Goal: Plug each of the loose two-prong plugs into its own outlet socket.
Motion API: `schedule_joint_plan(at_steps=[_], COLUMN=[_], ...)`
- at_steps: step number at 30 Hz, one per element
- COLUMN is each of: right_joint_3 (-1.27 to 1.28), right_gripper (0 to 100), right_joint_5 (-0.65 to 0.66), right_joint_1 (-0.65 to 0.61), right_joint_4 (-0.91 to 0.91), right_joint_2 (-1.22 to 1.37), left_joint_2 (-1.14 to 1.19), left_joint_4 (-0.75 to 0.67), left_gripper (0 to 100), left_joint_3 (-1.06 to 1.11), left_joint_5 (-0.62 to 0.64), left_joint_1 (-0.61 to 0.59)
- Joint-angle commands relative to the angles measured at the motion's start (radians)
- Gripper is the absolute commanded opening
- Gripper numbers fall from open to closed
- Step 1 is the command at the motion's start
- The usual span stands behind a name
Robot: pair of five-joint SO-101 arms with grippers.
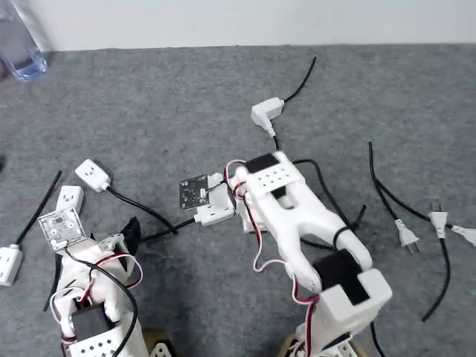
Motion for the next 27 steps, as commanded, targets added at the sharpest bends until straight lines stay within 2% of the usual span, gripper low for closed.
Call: schedule_joint_plan(at_steps=[1, 5, 7, 9, 12, 15, 22, 27], right_joint_3=[0.071, 0.173, 0.209, 0.215, 0.221, 0.221, 0.224, 0.224], right_gripper=[0.9, 1.2, 2.5, 8.4, 22.5, 31.7, 23.8, 26.2], right_joint_5=[-0.060, -0.086, -0.161, -0.249, -0.338, -0.350, -0.390, -0.509], right_joint_1=[0.019, 0.018, 0.018, 0.018, 0.019, 0.018, 0.008, 0.005], right_joint_4=[-0.065, -0.062, -0.050, -0.013, 0.008, 0.001, -0.050, -0.134], right_joint_2=[-0.071, -0.213, -0.288, -0.352, -0.418, -0.427, -0.289, -0.160], left_joint_2=[-0.011, -0.011, -0.011, -0.011, -0.011, -0.011, -0.011, -0.011], left_joint_4=[-0.015, -0.015, -0.015, -0.015, -0.015, -0.015, -0.015, -0.015], left_gripper=[32, 32, 32, 32, 32, 32, 32, 32], left_joint_3=[-0.010, -0.010, -0.010, -0.010, -0.010, -0.010, -0.010, -0.010], left_joint_5=[-0.003, -0.005, -0.005, -0.005, -0.005, -0.005, -0.003, -0.005], left_joint_1=[-0.003, -0.003, -0.003, -0.003, -0.005, -0.006, -0.008, -0.008])
